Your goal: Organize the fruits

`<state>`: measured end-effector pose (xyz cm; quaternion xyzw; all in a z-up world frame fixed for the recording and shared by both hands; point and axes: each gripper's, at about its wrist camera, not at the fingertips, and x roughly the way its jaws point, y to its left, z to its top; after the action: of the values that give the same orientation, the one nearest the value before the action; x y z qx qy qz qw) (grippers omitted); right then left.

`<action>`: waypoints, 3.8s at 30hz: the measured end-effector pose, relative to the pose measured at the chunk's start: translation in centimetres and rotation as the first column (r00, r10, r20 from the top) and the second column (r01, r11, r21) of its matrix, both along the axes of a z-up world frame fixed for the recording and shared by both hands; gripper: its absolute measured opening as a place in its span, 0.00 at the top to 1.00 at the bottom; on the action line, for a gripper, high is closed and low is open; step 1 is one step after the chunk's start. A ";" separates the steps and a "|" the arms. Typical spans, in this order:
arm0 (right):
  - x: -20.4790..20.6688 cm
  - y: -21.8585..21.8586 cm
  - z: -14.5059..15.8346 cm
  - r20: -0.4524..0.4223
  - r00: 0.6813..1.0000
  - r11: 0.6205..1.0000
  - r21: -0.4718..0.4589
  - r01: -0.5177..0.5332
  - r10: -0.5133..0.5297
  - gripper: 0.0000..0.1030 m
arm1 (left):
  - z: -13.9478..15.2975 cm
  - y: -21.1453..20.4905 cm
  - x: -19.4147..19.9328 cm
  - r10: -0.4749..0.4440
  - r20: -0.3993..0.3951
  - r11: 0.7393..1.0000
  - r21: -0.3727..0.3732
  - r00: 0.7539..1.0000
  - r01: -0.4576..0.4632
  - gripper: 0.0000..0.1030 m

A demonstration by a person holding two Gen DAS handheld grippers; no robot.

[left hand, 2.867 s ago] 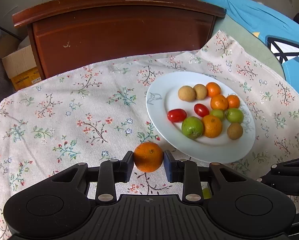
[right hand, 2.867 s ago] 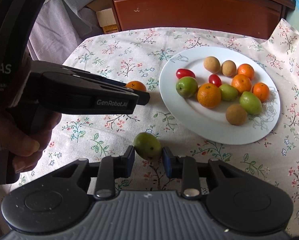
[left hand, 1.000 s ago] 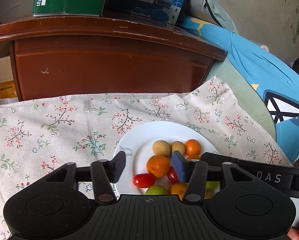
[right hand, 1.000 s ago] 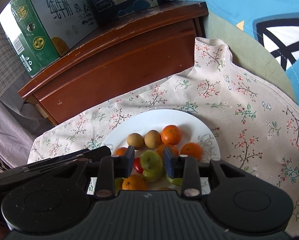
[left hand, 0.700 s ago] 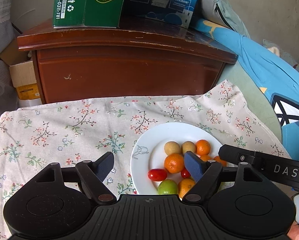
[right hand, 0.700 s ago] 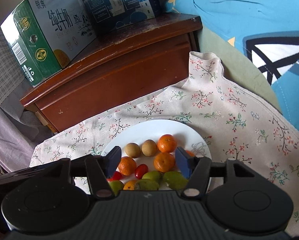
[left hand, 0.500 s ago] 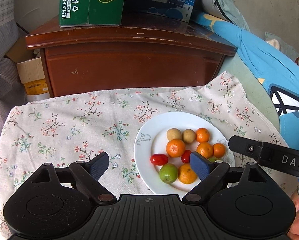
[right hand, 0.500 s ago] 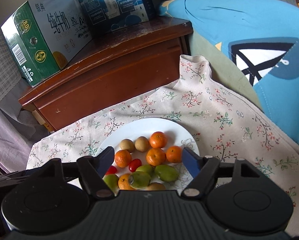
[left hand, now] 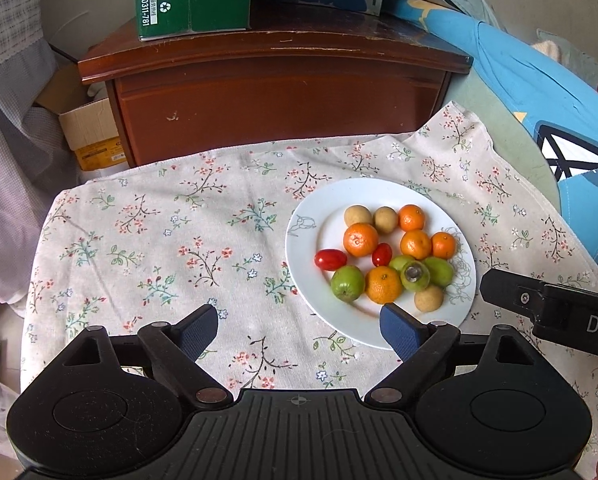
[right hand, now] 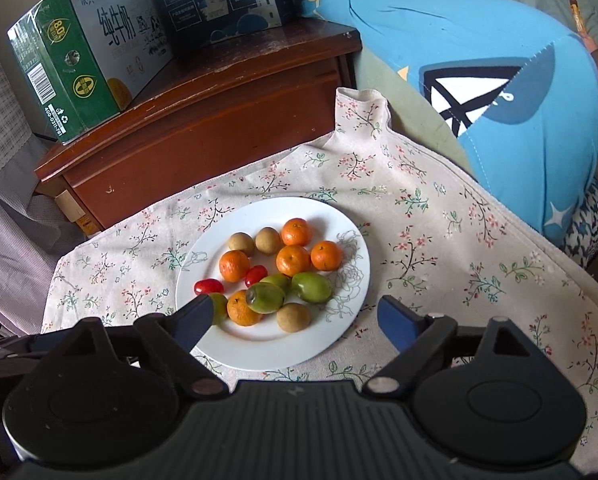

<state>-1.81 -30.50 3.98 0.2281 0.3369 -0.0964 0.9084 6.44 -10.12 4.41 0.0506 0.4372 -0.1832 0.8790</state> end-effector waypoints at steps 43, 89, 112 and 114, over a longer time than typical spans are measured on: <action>1.6 1.2 -4.0 -0.263 0.962 0.991 -0.128 0.033 -0.066 0.04 | -2.6 -1.3 0.3 0.011 -0.046 0.995 0.097 0.999 -0.006 0.12; -1.7 4.1 -5.7 -0.219 0.975 0.992 -0.115 -0.061 0.035 0.04 | -2.4 1.5 -3.9 0.051 -0.015 0.986 0.159 0.999 -0.048 0.12; -4.1 12.0 -9.8 -0.055 0.959 0.916 -0.286 -0.282 0.278 0.01 | -2.6 7.7 -7.1 0.143 -0.024 0.981 0.133 0.989 -0.139 0.12; -3.9 12.0 -10.0 -0.031 0.960 0.918 -0.288 -0.274 0.277 0.01 | -2.7 7.7 -7.1 0.141 -0.023 0.981 0.135 0.990 -0.136 0.12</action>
<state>-5.69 -18.53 -5.98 0.0435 0.3432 -0.0148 0.9381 -0.65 -2.40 1.74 0.0757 0.4653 -0.0928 0.8770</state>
